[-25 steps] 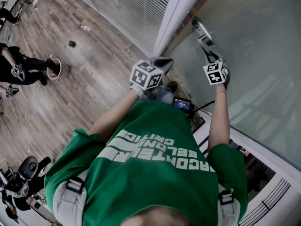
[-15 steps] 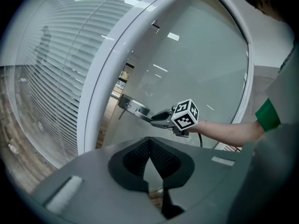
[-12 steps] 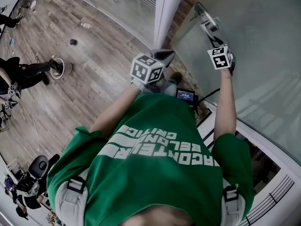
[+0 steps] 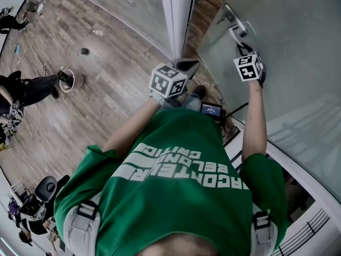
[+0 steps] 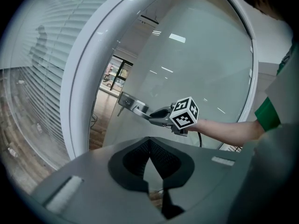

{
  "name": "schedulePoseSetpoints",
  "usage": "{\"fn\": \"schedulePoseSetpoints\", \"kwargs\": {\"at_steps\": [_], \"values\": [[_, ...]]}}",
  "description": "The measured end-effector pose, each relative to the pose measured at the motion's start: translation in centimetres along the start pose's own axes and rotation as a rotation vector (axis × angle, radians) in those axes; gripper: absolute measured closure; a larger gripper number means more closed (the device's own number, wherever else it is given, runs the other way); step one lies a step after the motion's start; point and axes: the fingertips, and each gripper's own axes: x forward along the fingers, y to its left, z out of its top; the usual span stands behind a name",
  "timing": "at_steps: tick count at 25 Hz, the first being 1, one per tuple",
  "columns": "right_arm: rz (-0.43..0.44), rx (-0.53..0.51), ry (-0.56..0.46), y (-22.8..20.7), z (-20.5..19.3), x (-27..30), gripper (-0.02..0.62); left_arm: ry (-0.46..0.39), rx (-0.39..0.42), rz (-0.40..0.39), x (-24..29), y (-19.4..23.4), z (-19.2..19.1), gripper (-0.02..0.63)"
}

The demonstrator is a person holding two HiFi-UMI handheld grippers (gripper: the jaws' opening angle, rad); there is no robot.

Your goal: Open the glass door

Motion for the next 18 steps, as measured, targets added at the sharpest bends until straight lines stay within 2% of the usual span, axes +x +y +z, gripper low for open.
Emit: {"fn": "schedulePoseSetpoints", "kwargs": {"at_steps": [4,13,18], "values": [[-0.001,0.008,-0.02,-0.5,-0.5,0.7,0.517,0.019,0.007,0.0,1.4,0.0,-0.1,0.591],[0.008,0.019,-0.019,-5.3,-0.9,2.5,0.52,0.066,0.029,-0.009,7.6,-0.3,3.2,0.591],[-0.01,0.045,-0.01,-5.6,-1.8,2.5,0.52,0.081,0.053,-0.024,9.4,-1.2,2.9,0.591]]}}
